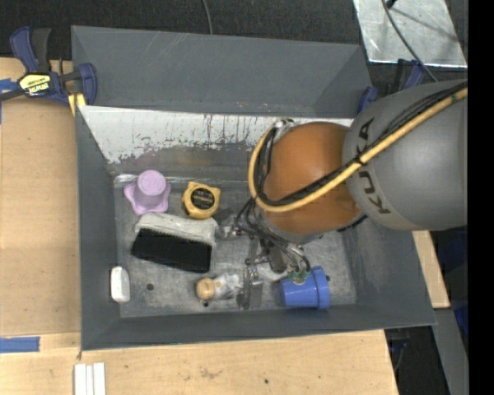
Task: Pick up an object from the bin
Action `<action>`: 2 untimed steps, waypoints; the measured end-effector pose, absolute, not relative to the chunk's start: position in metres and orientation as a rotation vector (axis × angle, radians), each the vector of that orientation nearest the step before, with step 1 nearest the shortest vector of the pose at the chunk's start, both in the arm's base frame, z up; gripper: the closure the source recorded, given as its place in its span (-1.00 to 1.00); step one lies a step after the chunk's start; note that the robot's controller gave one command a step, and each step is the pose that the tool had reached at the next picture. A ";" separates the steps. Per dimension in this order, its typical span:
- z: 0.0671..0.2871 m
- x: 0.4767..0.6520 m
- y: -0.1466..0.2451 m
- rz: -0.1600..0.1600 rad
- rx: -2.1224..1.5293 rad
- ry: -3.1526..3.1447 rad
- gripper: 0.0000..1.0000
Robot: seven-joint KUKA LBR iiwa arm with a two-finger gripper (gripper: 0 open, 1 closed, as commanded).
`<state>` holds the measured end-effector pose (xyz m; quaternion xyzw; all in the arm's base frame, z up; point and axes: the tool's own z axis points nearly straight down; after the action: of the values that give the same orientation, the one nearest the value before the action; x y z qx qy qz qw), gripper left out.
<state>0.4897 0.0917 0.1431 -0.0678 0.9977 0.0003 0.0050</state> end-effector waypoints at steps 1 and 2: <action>0.115 0.489 0.132 0.002 -0.207 3.131 -1.00; 0.120 0.486 0.126 0.000 -0.102 3.140 -1.00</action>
Offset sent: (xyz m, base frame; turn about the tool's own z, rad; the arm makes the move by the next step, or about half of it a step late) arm -0.0062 0.0097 -0.0184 -0.1673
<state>0.4857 0.1258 0.1196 -0.0324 0.9995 -0.0001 -0.0001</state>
